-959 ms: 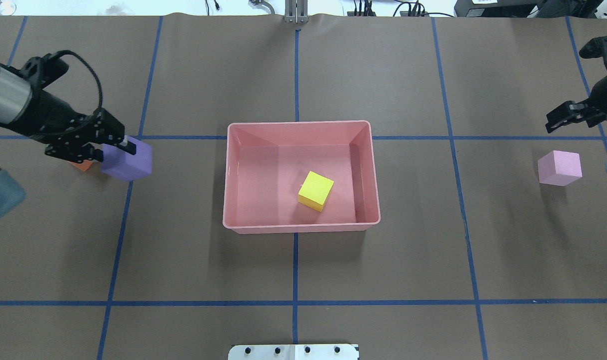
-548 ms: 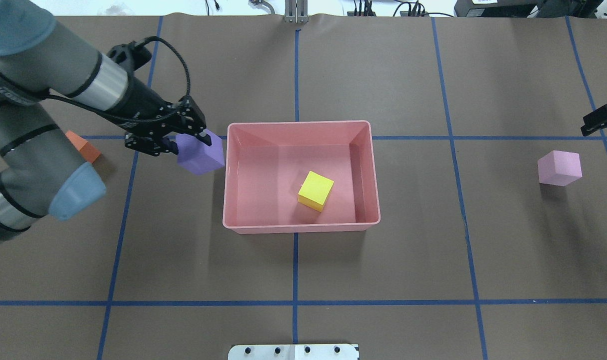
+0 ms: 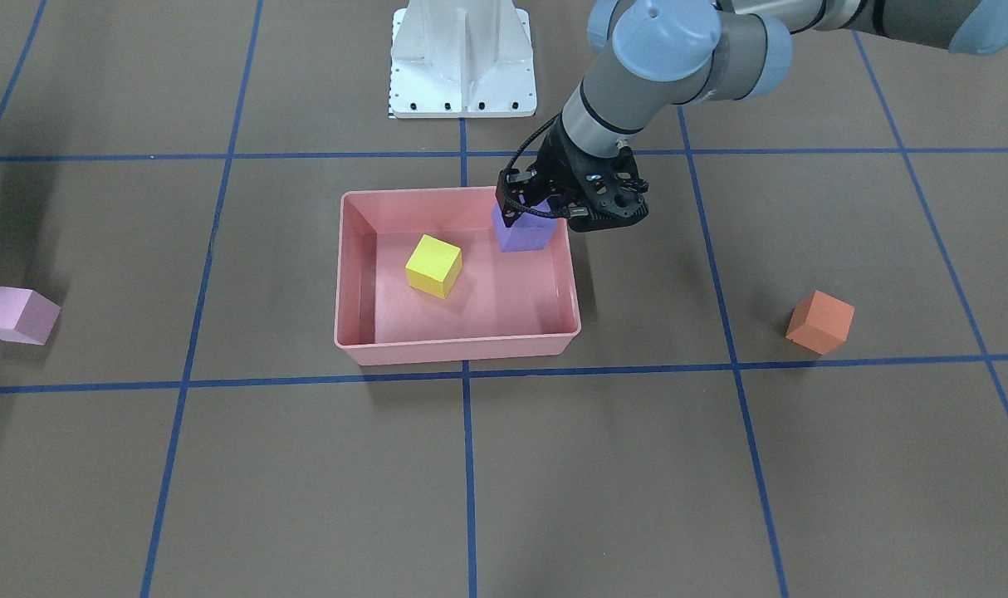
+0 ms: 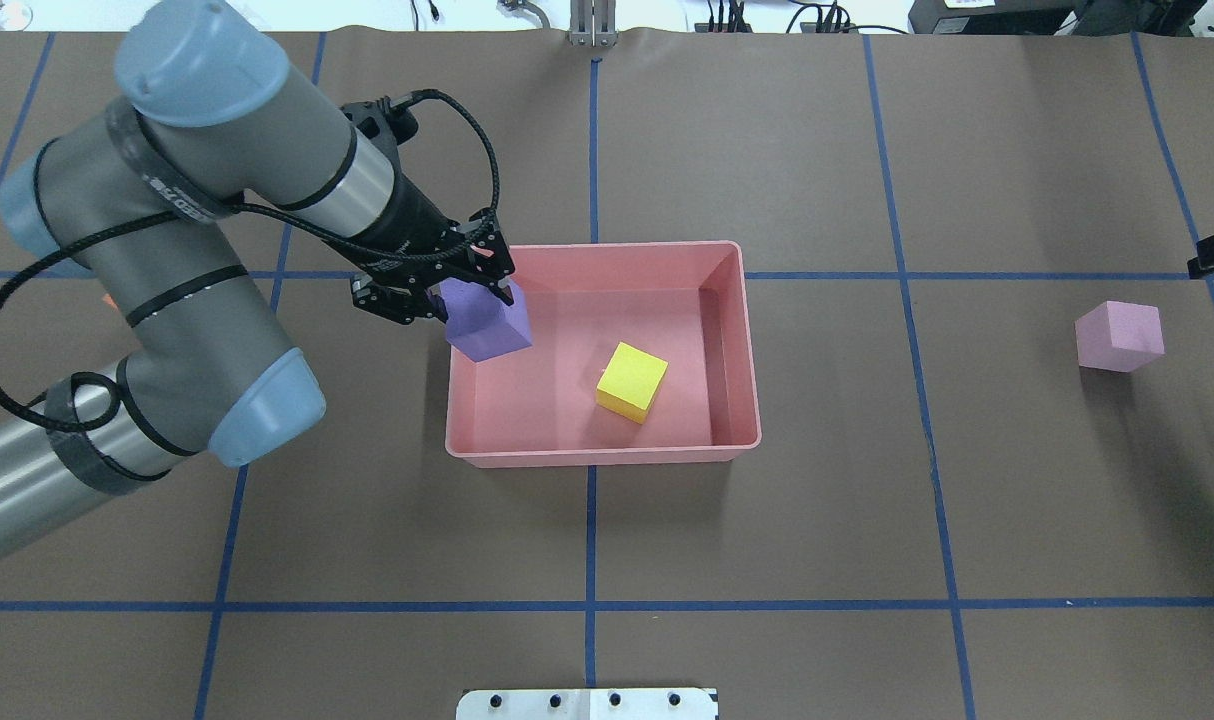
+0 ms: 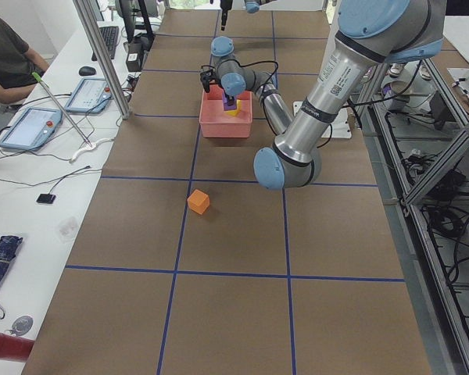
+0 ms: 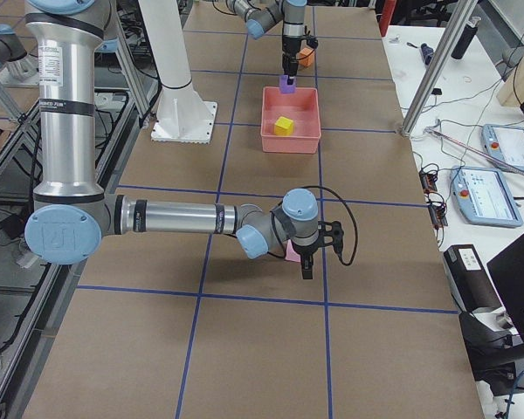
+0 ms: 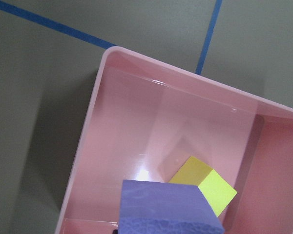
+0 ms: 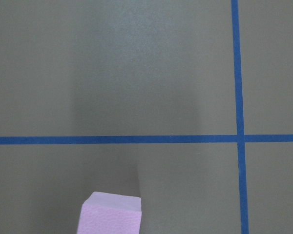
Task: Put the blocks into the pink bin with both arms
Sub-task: 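Carry the purple cube into the bin beside the yellow cube and release, then grasp the lilac cube with the right gripper while the left gripper withdraws, then carry the lilac cube into the bin and release it behind the yellow cube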
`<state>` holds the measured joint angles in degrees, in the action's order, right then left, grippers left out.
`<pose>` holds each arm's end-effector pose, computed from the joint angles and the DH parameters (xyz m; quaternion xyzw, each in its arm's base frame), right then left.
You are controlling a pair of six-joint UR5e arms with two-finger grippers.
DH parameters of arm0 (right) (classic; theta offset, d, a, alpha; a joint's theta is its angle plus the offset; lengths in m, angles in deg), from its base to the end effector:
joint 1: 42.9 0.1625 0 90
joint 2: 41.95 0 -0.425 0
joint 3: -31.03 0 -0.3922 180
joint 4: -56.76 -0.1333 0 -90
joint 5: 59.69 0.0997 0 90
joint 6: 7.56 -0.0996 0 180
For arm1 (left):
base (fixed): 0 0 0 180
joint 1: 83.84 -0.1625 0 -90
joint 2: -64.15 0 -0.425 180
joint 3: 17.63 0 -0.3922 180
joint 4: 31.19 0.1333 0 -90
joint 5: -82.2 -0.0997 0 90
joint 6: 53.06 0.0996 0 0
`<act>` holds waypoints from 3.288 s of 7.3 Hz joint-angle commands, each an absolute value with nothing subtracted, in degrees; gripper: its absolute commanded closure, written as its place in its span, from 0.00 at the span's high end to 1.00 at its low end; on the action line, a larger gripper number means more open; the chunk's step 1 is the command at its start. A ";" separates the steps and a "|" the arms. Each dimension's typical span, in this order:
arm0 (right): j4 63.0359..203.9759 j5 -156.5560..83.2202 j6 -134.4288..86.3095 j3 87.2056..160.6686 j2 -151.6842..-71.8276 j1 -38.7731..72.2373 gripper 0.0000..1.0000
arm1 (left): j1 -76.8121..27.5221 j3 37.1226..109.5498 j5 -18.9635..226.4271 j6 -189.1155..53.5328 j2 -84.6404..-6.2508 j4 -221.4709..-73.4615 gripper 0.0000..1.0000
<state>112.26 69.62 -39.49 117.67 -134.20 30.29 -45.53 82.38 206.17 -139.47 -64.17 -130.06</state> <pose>-0.0769 -0.4972 0.6448 0.0796 -0.3936 0.0368 0.9151 0.4601 -0.4625 0.1639 -0.0758 0.5193 -0.1171 0.8432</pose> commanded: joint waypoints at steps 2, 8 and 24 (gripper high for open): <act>110.29 73.39 -60.60 119.44 -132.74 23.41 0.98 | -47.89 81.95 201.12 -139.37 -64.44 -129.89 0.99; 110.90 65.56 -58.89 118.66 -133.36 17.05 0.80 | -47.89 82.12 199.97 -139.55 -64.17 -129.89 0.99; 139.11 53.87 -97.03 126.92 -94.68 -6.16 0.00 | -26.71 80.99 206.39 -84.46 -37.01 -134.63 0.99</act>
<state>139.13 54.44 -97.01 127.55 -94.81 -5.77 -26.76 82.04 206.45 -86.65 -36.88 -134.20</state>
